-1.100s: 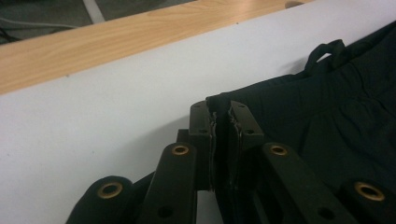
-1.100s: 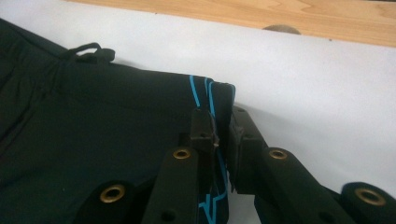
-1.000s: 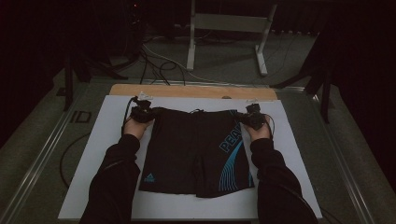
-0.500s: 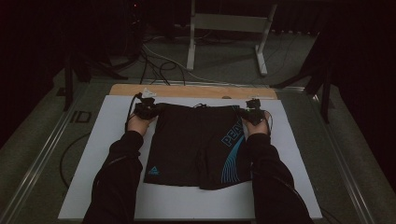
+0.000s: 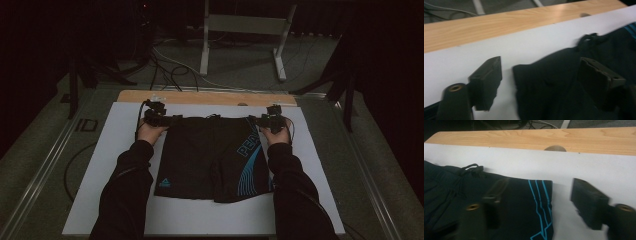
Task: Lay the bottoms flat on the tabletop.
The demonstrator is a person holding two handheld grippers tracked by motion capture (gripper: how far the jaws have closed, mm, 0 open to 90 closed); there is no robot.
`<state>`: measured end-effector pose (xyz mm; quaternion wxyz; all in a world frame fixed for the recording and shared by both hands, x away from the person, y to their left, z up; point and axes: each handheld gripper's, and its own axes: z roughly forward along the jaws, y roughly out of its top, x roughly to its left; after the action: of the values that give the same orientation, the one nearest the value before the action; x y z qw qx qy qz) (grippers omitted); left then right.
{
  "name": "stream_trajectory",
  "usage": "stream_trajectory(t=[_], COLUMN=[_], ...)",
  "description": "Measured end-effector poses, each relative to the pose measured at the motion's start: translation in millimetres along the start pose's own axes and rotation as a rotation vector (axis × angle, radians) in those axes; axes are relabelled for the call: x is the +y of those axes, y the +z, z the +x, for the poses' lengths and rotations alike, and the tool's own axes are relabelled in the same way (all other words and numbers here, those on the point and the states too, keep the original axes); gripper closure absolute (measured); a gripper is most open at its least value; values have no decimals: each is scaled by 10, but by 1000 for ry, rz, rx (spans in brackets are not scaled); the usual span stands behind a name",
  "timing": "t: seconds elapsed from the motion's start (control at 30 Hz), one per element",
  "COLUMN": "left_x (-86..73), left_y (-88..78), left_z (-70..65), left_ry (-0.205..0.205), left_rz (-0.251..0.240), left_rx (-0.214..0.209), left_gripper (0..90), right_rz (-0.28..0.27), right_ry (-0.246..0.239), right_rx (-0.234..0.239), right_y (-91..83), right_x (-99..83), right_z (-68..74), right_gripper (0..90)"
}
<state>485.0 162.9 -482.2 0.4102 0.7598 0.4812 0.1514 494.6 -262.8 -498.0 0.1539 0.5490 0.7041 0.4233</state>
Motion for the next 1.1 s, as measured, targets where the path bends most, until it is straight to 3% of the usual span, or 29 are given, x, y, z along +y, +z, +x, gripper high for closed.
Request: stream_trajectory(t=[0.03, 0.1, 0.2, 0.27, 0.3, 0.47, 0.53, 0.67, 0.73, 0.8, 0.93, 1.1], left_x=[-3, -4, 1, 8, 8, -4, -36, -74, -84, -90, -94, -120], left_y=[-10, -42, -81, -113, -136, -233, -308, -425, -484, -540, -606, -696], left_z=[-7, -24, -52, -64, -69, -74, -84, -131, -155, -159, -175, -207], left_ry=[1, 7, 26, 42, 42, 56, 61, 79, 103, 103, 108, 125], left_rz=[3, -3, 11, 19, 14, 14, 15, 13, 11, 2, -8, -8], left_rx=[-14, -40, -90, -105, -113, -148, -191, -230, -234, -240, -241, -260], left_gripper=[158, 130, 44, 5, 3, 2, 2, 2, 2, 2, 2, 2], right_rz=[6, 12, 18, 12, 14, 2, 7, 6, -2, -10, -30, -34], right_ry=[-4, -17, -50, -78, -102, -122, -146, -175, -182, -195, -202, -221], right_rx=[16, 45, 67, 111, 115, 151, 164, 203, 209, 200, 237, 245], right_y=[-6, -22, -63, -111, -128, -189, -201, -275, -307, -338, -382, -457], right_x=[-4, -14, -19, -19, -18, -27, -39, -38, -30, -20, -11, -2], right_z=[4, 29, 68, 84, 100, 165, 201, 288, 319, 366, 421, 487], right_gripper=[199, 142, 129, 128, 132, 113, 111, 111, 112, 113, 116, 116])
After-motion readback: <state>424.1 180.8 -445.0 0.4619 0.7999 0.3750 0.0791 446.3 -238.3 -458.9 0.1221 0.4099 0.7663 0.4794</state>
